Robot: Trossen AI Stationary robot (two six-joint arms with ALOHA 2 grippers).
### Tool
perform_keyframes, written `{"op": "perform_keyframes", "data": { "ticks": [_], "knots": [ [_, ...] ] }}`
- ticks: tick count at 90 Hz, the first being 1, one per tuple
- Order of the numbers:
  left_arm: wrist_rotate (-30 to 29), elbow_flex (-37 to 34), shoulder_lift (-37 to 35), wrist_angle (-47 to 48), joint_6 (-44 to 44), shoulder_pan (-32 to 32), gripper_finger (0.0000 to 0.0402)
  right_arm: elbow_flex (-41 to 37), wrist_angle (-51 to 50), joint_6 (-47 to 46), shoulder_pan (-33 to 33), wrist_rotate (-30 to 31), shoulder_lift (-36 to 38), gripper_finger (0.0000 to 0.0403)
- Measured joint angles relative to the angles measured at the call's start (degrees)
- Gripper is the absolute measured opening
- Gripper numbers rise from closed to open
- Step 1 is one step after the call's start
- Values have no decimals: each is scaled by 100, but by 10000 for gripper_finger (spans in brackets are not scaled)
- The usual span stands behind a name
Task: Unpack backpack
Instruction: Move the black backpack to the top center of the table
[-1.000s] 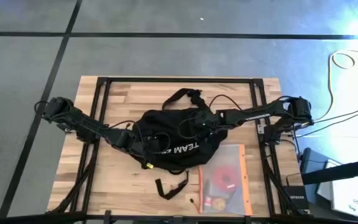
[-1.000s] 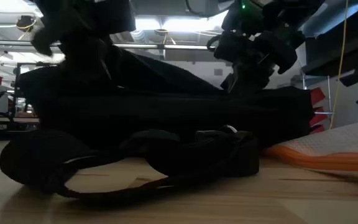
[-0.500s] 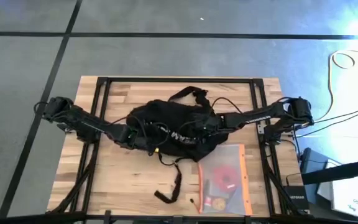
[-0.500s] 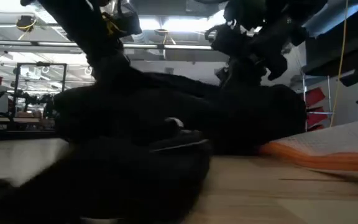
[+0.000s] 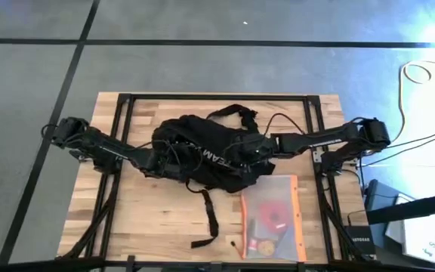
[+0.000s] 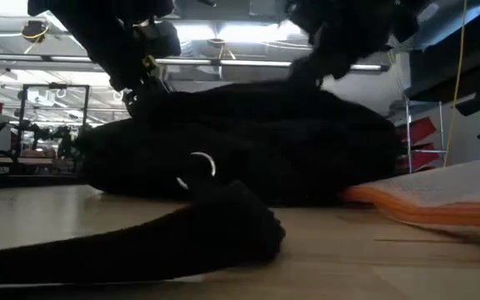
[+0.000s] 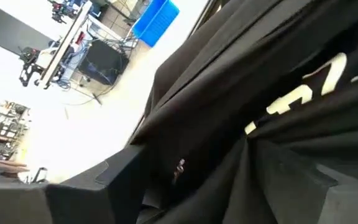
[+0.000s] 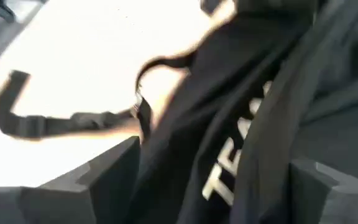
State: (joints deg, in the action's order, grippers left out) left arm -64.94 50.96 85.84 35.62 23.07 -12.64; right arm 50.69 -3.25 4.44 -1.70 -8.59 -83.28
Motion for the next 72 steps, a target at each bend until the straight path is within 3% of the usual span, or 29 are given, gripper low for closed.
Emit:
{"op": "perform_keyframes", "data": {
  "ticks": [20, 25, 38, 44, 54, 72],
  "knots": [
    [-18, 0, 0, -40, -3, 0, 258, 101, -108, 214, -210, 205, 159, 290],
    [-22, 0, 0, -44, 36, 0, 258, 105, -195, 534, -245, 703, 170, 290],
    [-18, 0, 0, -81, 53, 0, 258, 107, -465, 1407, -335, 2820, 170, 290],
    [-8, 0, 0, -89, 54, 0, 258, 107, -496, 1523, -332, 3340, 170, 290],
    [100, 0, 0, -90, 54, 0, 258, 127, -533, 1358, -375, 3731, 170, 290],
    [121, 0, 0, -90, 48, 7, 258, 476, 79, 1122, -929, 3819, 176, 289]
  ]
}}
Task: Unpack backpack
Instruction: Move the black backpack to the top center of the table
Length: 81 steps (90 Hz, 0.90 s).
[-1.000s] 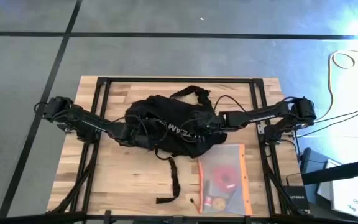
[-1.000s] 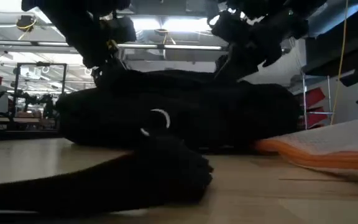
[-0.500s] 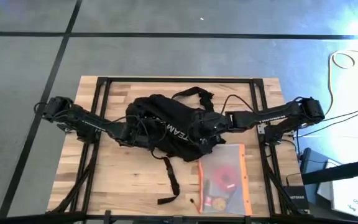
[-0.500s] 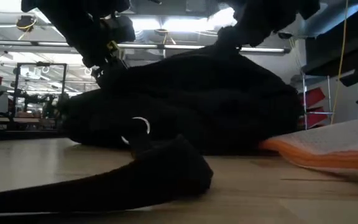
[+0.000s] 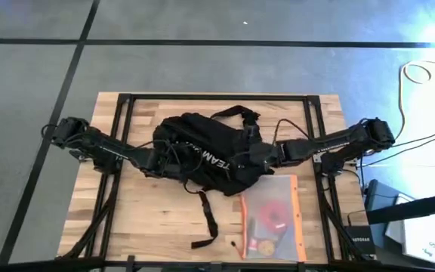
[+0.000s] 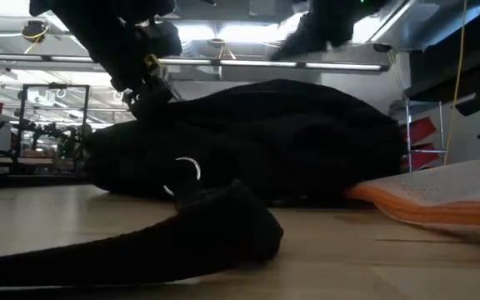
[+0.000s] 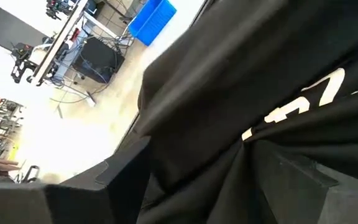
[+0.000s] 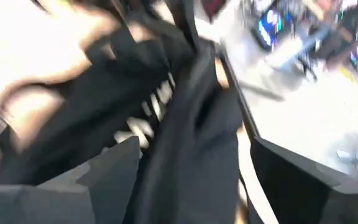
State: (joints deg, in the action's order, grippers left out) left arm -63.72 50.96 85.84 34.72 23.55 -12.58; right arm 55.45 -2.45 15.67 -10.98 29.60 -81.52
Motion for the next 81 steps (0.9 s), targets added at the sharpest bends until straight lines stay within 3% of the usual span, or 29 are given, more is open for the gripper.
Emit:
{"op": "perform_keyframes", "data": {
  "ticks": [11, 16, 20, 32, 43, 55, 61, 71, 81],
  "knots": [
    [23, 0, 0, 16, 3, 0, 258, 190, -226, 342, -409, 1429, 0, 289],
    [39, 0, 0, 18, 4, 0, 258, 261, -445, 83, -550, 1636, 35, 289],
    [42, 0, 0, 20, 4, 0, 258, 297, -487, -351, -641, 1240, 48, 289],
    [35, 0, 0, 17, -14, 4, 258, 320, -226, -1571, -896, -1279, -227, 289],
    [35, 0, 0, 22, -11, 3, 258, 69, -67, -1414, -1230, -2210, -921, 289],
    [42, 0, 0, 34, -11, -7, 258, -34, 637, -1559, -1286, -2308, -1658, 289],
    [44, 0, 0, 34, -8, -7, 258, -12, 736, -1762, -1205, -2061, -1866, 289],
    [63, 0, 0, 33, 2, -7, 258, -8, 444, -1988, -1021, -1433, -2138, 289],
    [88, 0, 0, 33, -37, -7, 258, -10, -80, -2186, -668, -1368, -2356, 289]
  ]
}}
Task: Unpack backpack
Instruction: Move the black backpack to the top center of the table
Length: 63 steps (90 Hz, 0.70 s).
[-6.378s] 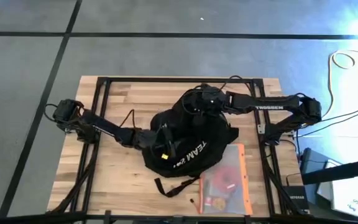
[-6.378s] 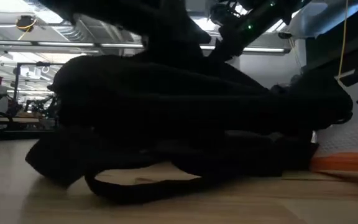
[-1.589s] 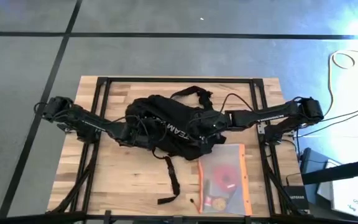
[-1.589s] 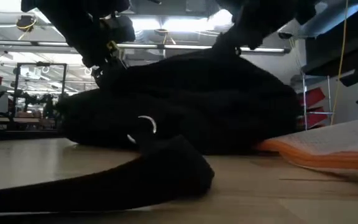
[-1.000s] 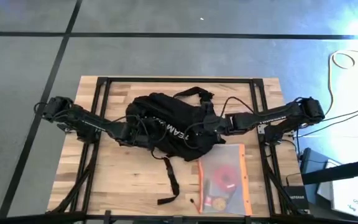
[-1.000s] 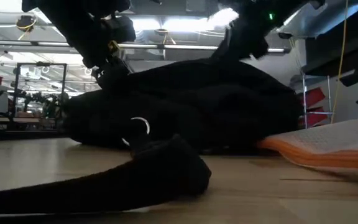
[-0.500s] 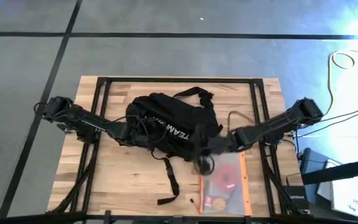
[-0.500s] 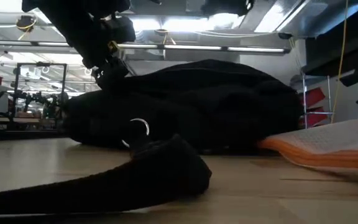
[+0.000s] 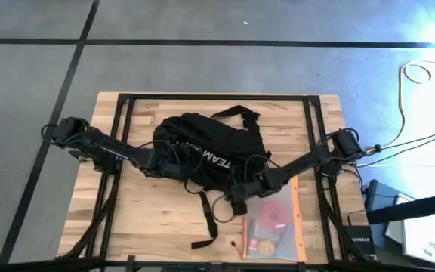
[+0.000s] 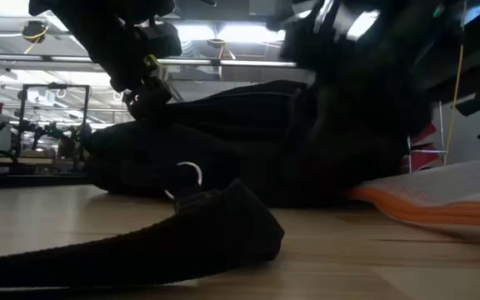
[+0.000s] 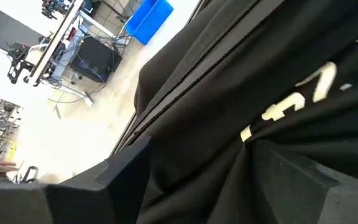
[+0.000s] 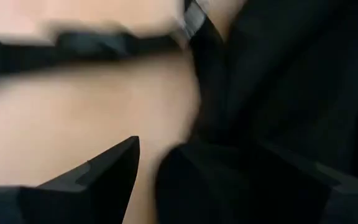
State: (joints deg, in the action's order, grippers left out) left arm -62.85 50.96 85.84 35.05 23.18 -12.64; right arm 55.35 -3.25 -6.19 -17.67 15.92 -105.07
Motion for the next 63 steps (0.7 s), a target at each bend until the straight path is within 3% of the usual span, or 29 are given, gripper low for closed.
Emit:
{"op": "perform_keyframes", "data": {
  "ticks": [26, 50, 63],
  "knots": [
    [-44, 0, -86, -432, -172, -80, 258, 0, -44, -25, 1130, 376, -77, 289],
    [-208, 46, -621, -1635, -1409, -404, 258, 0, -200, 223, 1869, 403, -51, 289],
    [109, 46, -717, -2102, -1957, -765, 258, 2, -553, 109, 1975, 469, -15, 289]
  ]
}}
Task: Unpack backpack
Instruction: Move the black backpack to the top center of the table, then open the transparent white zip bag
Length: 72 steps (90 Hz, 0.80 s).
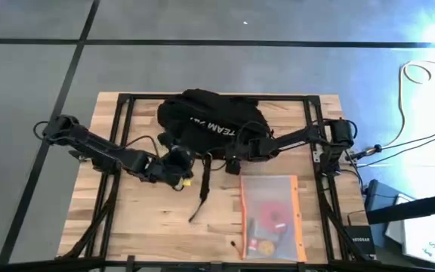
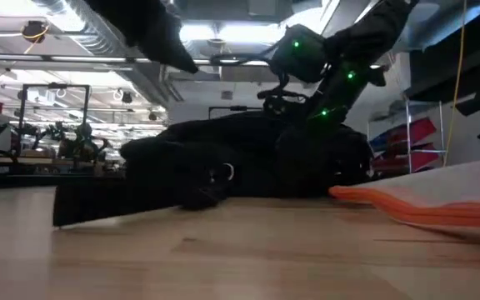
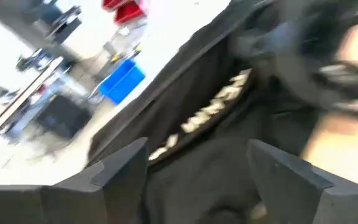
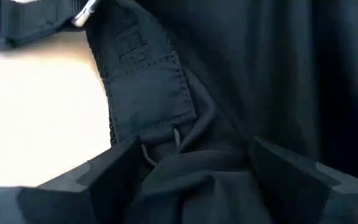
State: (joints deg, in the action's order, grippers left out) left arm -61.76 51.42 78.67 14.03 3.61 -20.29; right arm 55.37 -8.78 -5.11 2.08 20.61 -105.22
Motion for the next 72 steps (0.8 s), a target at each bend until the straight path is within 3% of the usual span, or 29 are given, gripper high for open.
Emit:
{"op": "perform_keyframes", "data": {
  "ticks": [16, 30, 42, 53, 72],
  "knots": [
    [359, -49, 0, -705, -369, -512, 246, -348, 190, -94, -236, 316, 230, 264],
    [629, -140, 4, -1064, -354, -702, 184, -909, 919, -112, -407, 42, 630, 203],
    [1475, -144, 7, -1224, -253, -593, 98, -1336, 1635, -200, -522, -478, 1074, 168],
    [2071, -144, 59, -1921, -567, -618, 19, -1574, 2237, 185, -945, -679, 1559, 162],
    [3778, -142, 365, -2869, -1009, -676, 1, -1613, 2269, 671, -1744, -334, 2313, 176]
  ]
}}
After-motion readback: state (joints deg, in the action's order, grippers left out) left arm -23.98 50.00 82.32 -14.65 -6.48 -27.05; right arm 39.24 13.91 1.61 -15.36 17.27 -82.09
